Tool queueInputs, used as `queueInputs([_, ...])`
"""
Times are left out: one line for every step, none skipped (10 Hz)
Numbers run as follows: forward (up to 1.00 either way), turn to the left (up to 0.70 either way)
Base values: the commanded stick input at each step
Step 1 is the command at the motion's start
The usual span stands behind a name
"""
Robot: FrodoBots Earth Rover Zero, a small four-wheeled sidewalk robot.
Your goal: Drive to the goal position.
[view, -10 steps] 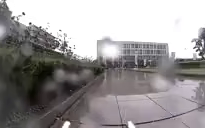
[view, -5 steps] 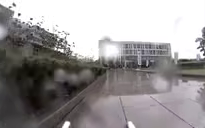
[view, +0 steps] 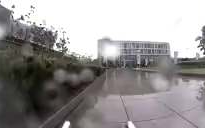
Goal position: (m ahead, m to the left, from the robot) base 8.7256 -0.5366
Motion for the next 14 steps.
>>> queueInputs([0.70, -0.09])
queueInputs([0.70, -0.04])
queueInputs([0.70, 0.00])
queueInputs([0.70, 0.00])
queueInputs([0.70, 0.00])
queueInputs([0.70, 0.00])
queueInputs([0.70, 0.00])
queueInputs([0.70, 0.00])
queueInputs([0.70, 0.00])
queueInputs([0.70, 0.00])
queueInputs([0.70, 0.00])
queueInputs([0.70, 0.00])
queueInputs([0.70, 0.00])
queueInputs([0.70, 0.00])
